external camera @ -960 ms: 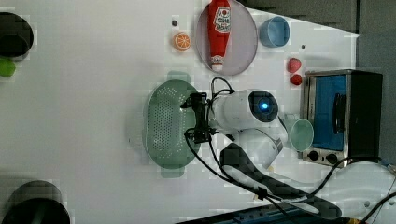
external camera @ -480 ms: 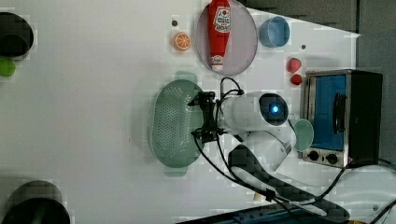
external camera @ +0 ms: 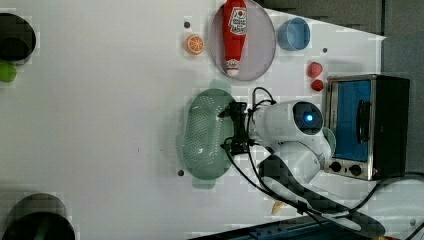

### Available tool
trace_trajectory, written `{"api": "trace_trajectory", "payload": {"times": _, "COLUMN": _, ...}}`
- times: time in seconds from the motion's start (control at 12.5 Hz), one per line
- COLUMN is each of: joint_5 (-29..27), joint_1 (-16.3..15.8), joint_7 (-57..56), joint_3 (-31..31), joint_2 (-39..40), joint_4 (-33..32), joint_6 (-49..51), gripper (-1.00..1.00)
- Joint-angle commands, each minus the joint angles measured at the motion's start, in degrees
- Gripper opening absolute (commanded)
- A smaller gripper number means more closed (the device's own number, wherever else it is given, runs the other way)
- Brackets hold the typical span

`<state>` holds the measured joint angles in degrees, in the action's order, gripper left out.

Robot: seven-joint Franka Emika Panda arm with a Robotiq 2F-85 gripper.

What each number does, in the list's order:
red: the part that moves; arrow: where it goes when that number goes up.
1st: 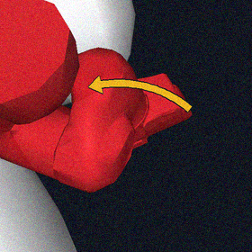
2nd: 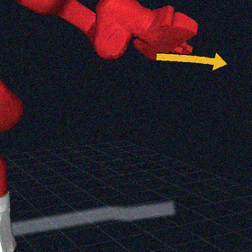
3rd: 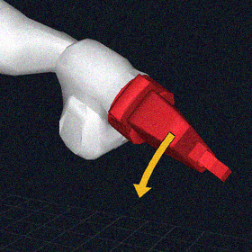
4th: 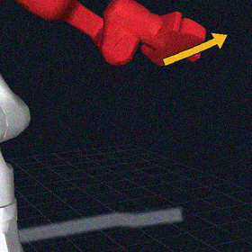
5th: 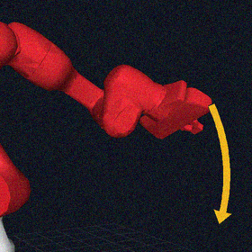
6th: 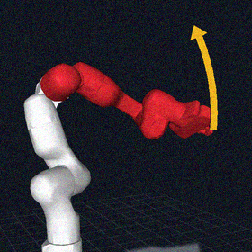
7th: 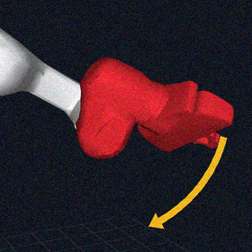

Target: Drag strainer left to right.

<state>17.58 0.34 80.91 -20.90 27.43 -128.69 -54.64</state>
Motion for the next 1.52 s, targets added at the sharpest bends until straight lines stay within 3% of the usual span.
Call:
{"api": "trace_trajectory", "payload": {"times": 0.08, "joint_5": -0.2, "joint_1": 1.6, "joint_7": -5.9, "joint_3": 1.6, "joint_2": -1.8, "joint_4": -0.5, "joint_6": -0.9, "gripper": 1.0}}
{"api": "trace_trajectory", "payload": {"times": 1.52, "joint_5": -0.2, "joint_1": 3.4, "joint_7": -25.9, "joint_3": 19.5, "joint_2": -4.8, "joint_4": -4.6, "joint_6": -2.0, "gripper": 1.0}}
